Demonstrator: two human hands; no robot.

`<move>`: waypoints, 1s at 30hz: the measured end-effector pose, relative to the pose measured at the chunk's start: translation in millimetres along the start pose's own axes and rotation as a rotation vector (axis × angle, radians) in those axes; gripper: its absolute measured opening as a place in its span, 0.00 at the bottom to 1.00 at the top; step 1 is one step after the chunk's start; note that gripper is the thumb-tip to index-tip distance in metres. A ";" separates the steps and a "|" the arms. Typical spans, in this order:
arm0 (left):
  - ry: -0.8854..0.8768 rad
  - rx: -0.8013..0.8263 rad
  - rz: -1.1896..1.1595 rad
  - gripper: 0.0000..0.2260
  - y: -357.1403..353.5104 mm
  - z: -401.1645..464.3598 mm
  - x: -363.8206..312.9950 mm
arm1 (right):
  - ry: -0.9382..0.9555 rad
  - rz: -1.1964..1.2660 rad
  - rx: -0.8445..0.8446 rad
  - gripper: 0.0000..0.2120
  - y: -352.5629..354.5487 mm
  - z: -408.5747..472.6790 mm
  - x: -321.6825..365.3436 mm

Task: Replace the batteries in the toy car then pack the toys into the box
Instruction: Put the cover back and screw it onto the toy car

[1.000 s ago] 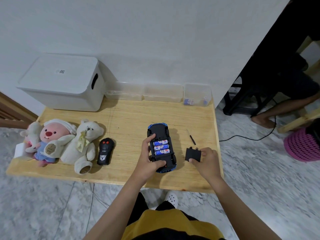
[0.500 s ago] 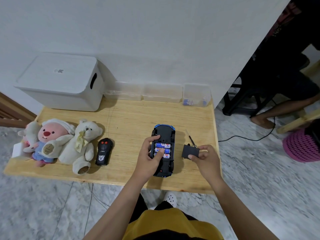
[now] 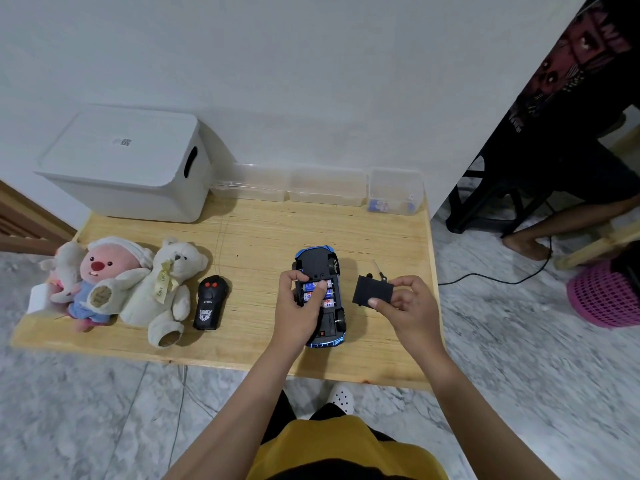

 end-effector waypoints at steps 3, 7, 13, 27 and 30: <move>-0.080 0.022 0.078 0.10 1.5 2.4 -2.6 | 0.031 0.005 0.005 0.19 0.0 -2.3 6.8; -0.057 0.025 0.066 0.10 3.7 3.5 1.5 | 0.078 0.043 -0.006 0.19 -0.6 -4.5 19.2; -0.013 0.315 0.074 0.21 -4.5 -4.4 -0.9 | 0.114 0.136 0.010 0.17 -11.6 -0.3 32.0; -0.109 0.376 0.092 0.32 -0.1 -9.9 -14.1 | 0.124 -0.013 0.126 0.16 -31.5 8.3 28.3; -0.099 0.371 0.081 0.32 0.5 -10.6 -15.3 | 0.126 -0.033 0.136 0.16 -32.9 8.9 29.6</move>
Point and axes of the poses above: each hand's wrist, its own z-axis towards the middle knuckle, its own y-axis out of the back of the hand, x = y × z, the point moved 5 cm from there along z, towards the middle knuckle, and after that the axes turned 1 degree about -z, right-handed, at the moved point
